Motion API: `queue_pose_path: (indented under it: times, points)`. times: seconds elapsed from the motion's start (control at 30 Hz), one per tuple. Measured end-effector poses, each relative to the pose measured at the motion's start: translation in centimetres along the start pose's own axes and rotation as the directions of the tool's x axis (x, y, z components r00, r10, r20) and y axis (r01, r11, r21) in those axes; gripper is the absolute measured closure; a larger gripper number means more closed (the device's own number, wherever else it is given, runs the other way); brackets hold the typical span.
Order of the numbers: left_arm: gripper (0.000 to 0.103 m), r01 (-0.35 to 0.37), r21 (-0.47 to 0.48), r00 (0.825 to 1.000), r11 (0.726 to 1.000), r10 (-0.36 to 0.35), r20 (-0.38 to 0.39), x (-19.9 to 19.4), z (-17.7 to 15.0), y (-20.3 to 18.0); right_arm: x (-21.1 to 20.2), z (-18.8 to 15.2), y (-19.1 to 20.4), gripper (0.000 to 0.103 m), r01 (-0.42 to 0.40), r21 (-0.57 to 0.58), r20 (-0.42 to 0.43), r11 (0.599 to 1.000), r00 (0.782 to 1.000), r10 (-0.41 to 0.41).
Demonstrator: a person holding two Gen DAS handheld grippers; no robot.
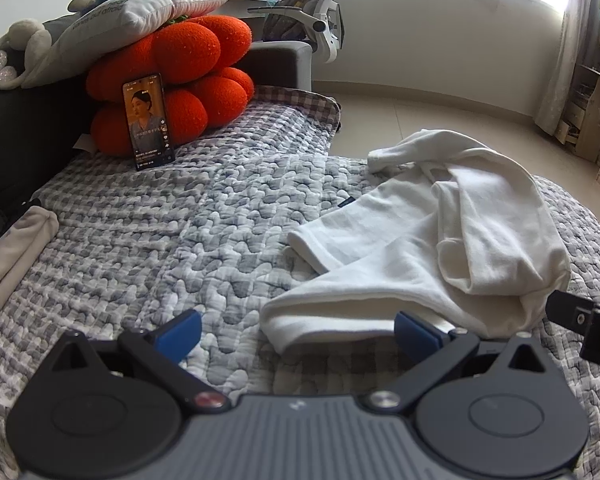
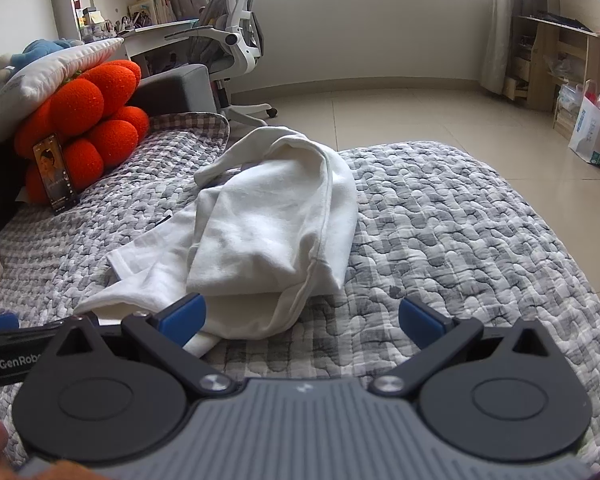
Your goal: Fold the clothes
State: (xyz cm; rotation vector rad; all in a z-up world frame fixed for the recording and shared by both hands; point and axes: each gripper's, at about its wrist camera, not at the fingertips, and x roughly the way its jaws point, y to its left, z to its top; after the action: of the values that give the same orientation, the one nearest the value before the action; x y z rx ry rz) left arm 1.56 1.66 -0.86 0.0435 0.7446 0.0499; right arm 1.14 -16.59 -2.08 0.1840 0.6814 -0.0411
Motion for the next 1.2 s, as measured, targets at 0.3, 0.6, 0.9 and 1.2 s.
queue_pose_path:
  times: [0.3, 0.6, 0.9, 1.2]
  points:
    - [0.0, -0.013, -0.012, 1.0, 1.0, 0.013, -0.025, 0.9, 0.4, 0.9, 0.8, 0.1, 0.4, 0.0, -0.003, 0.011, -0.019, 1.0, 1.0, 0.004]
    - [0.0, -0.038, -0.025, 0.998, 0.999, 0.037, -0.055, 2.9, 1.0, 2.0, 2.6, 0.3, 0.8, 0.0, -0.004, 0.031, -0.065, 1.0, 0.998, 0.006]
    - [0.0, -0.001, -0.066, 0.998, 0.998, -0.003, -0.061, 5.8, 2.1, 3.6, 4.5, 1.1, 1.3, 0.0, -0.002, 0.02, -0.065, 1.0, 0.998, 0.004]
    - [0.0, 0.069, -0.045, 0.996, 0.997, -0.071, -0.052, 8.9, 2.3, 2.2, 7.7, 1.2, 2.0, 0.0, -0.009, -0.057, -0.103, 0.998, 0.995, 0.003]
